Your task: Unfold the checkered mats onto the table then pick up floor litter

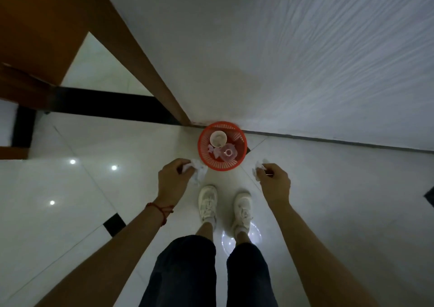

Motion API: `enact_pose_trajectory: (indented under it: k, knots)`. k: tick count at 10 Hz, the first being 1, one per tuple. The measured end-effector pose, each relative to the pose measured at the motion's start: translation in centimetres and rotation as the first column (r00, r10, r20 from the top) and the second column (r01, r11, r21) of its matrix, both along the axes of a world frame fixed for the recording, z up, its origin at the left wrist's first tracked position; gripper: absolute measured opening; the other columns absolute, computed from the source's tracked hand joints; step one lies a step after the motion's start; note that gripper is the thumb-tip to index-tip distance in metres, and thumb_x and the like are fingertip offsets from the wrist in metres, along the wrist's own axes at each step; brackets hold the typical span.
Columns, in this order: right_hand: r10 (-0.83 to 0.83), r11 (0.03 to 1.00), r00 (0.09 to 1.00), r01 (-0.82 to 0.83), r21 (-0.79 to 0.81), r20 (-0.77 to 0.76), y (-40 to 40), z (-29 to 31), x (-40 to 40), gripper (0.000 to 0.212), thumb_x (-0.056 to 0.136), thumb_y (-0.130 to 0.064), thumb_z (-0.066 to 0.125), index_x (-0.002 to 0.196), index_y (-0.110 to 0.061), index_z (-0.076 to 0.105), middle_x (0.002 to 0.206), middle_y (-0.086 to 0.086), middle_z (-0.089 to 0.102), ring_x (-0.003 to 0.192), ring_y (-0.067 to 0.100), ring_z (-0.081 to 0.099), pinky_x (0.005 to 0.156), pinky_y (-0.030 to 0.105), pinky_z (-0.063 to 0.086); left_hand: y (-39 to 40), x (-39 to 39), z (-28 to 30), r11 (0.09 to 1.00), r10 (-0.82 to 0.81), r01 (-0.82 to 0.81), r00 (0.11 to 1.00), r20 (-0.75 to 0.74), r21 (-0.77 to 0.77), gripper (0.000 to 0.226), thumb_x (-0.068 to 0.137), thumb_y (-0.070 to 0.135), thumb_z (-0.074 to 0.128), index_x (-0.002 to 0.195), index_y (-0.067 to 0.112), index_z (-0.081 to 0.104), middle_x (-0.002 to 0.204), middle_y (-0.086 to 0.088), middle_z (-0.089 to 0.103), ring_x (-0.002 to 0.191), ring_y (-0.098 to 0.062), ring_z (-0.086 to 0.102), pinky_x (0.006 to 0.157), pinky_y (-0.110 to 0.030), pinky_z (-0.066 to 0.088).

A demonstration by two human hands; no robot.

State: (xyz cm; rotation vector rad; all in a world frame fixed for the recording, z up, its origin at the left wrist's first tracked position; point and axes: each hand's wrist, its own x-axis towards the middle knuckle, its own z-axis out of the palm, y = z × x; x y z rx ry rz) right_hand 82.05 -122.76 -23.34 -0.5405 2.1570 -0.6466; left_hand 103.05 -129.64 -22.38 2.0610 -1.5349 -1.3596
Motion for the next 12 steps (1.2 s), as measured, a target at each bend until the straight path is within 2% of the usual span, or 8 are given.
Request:
enact_pose_trajectory:
  k: [3,4,5,6,7,8,9,12]
  knots:
    - [0.121,0.992,0.991,-0.123,0.033,0.054,-4.6,-11.8,-1.2,0.015,0.084,-0.015,0.059,0.091,-0.003,0.065,0.083,0.017,0.068,0.079,0.031,0.063,0.072,0.028,0.045,-3.0,-3.5,-13.2,0.999,0.034,-0.037,0.996,0.077,0.034,0.016,0.082,0.011,0.061,0.093,0.001,0.067,0.087,-0.011,0.067,0.078,-0.016,0.056,0.054,-0.001,0.035]
    - [0.17,0.983,0.983,-0.174,0.058,0.074,-5.6,-15.5,-1.2,0.019,0.085,-0.013,0.057,0.089,0.004,0.063,0.086,0.025,0.067,0.07,0.032,0.057,0.064,0.024,0.044,-3.1,-4.0,-17.4,0.994,0.086,-0.092,0.992,0.095,0.059,0.017,0.082,0.011,0.06,0.094,0.0,0.067,0.094,-0.017,0.07,0.078,-0.018,0.057,0.064,-0.019,0.043]
    - [0.197,0.977,0.977,-0.202,0.064,0.086,-6.4,-18.5,-1.2,0.022,0.085,-0.012,0.054,0.087,0.008,0.061,0.084,0.028,0.065,0.067,0.024,0.051,0.069,0.033,0.05,-3.3,-4.8,-20.3,0.994,0.081,-0.088,0.991,0.105,0.065,0.019,0.082,0.011,0.06,0.096,0.0,0.065,0.095,-0.018,0.069,0.078,-0.017,0.055,0.064,-0.017,0.043]
    - [0.217,0.973,0.971,-0.224,0.061,0.102,-7.1,-20.6,-1.0,0.02,0.086,-0.013,0.053,0.074,0.002,0.056,0.062,0.011,0.057,0.066,0.022,0.051,0.061,0.024,0.046,-3.5,-5.5,-22.0,0.998,0.03,-0.036,0.994,0.103,0.055,0.019,0.084,0.012,0.058,0.098,-0.001,0.064,0.096,-0.018,0.068,0.077,-0.015,0.053,0.052,0.004,0.036]
    - [0.221,0.974,0.97,-0.225,0.033,0.102,-7.9,-21.9,-0.8,0.011,0.087,-0.015,0.053,0.083,-0.007,0.06,0.066,0.0,0.054,0.073,0.018,0.053,0.063,0.02,0.041,-4.2,-6.0,-22.8,0.999,0.01,-0.015,0.994,0.107,0.042,0.025,0.087,0.017,0.056,0.107,0.001,0.06,0.101,-0.017,0.066,0.08,-0.016,0.055,0.059,-0.001,0.04]
    - [0.216,0.972,0.969,-0.225,0.064,0.122,-8.5,-22.3,-0.7,0.027,0.088,-0.021,0.055,0.112,-0.011,0.059,0.091,0.001,0.059,0.084,0.016,0.055,0.077,0.025,0.043,-4.7,-6.3,-22.8,0.998,-0.012,0.007,0.998,0.068,0.069,0.033,0.09,0.023,0.053,0.118,0.006,0.053,0.114,-0.015,0.064,0.1,-0.026,0.062,0.081,-0.023,0.048]
    - [0.288,0.95,0.953,-0.297,0.094,0.096,-7.8,-21.7,-1.2,0.028,0.088,-0.024,0.053,0.11,-0.008,0.058,0.094,0.005,0.061,0.084,0.018,0.056,0.079,0.028,0.044,-4.4,-6.3,-22.2,0.99,-0.091,0.086,0.995,0.045,0.112,0.034,0.09,0.024,0.052,0.12,0.008,0.053,0.119,-0.014,0.062,0.108,-0.026,0.059,0.082,-0.024,0.042]
    - [0.11,0.978,0.978,-0.138,0.154,0.178,-2.6,-15.0,-3.5,0.04,0.088,-0.026,0.056,0.126,-0.014,0.052,0.121,0.012,0.062,0.111,0.025,0.059,0.096,0.032,0.042,-0.3,-3.3,-16.1,0.959,-0.218,0.196,0.972,0.092,0.204,0.045,0.09,0.028,0.053,0.13,0.011,0.046,0.131,-0.013,0.053,0.12,-0.025,0.049,0.093,-0.024,0.035]
